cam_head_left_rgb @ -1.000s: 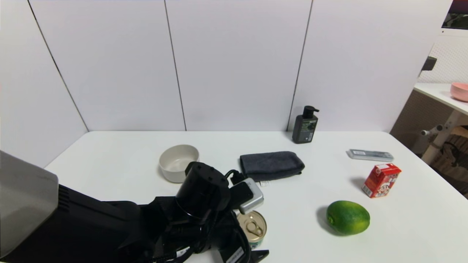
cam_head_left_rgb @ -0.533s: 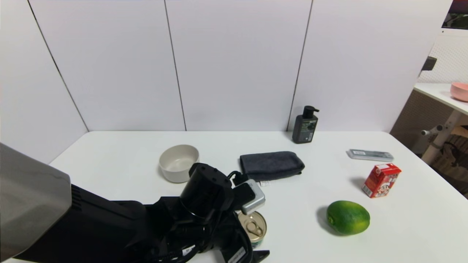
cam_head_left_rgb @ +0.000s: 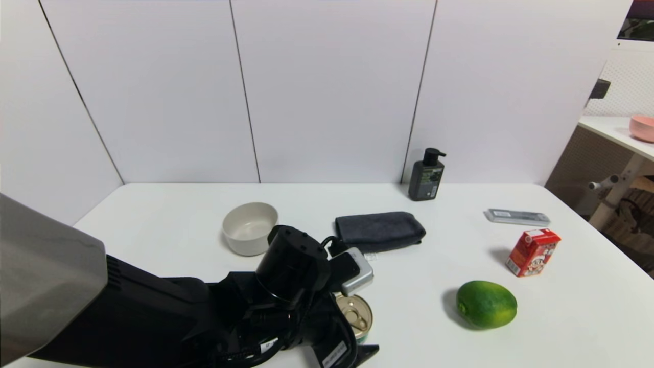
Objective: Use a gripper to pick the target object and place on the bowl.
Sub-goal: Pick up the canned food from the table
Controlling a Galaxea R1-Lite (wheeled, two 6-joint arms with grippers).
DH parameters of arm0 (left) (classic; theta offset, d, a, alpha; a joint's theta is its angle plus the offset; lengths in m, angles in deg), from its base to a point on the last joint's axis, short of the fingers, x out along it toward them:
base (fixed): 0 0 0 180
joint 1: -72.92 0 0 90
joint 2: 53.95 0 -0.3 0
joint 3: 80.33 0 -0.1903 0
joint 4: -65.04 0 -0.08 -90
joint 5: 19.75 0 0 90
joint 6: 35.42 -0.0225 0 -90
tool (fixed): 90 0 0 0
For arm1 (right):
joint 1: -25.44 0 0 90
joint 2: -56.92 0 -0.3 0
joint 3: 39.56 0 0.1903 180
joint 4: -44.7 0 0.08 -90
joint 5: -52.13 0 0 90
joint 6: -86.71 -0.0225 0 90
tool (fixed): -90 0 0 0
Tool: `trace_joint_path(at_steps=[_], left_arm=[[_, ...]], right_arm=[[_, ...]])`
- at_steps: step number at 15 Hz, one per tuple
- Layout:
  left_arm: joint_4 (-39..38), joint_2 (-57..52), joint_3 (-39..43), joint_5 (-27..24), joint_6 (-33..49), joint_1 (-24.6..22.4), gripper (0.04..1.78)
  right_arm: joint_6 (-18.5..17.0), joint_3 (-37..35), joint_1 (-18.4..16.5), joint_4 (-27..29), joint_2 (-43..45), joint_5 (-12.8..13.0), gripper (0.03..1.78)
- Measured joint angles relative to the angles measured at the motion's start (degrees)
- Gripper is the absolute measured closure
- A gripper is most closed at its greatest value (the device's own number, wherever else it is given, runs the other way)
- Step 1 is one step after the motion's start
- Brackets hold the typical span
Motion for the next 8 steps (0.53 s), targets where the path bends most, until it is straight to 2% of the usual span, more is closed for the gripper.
trace_joint_path(at_steps=[2, 4, 8], left_arm=[[0.2, -0.05, 0.17, -0.02, 0.13, -0.02, 0.59], [0.09, -0.18, 0.26, -0.02, 0.16, 0.0, 0.75], [0.17, -0.35, 0.26, -0.02, 0.13, 0.0, 0.83]], right_arm=[[-0.02, 0.0, 0.0, 0.0, 0.0, 0.0, 0.06], [-0.04, 0.0, 0.0, 0.0, 0.0, 0.0, 0.06], [0.02, -0.02, 0.0, 0.0, 0.0, 0.0, 0.06]])
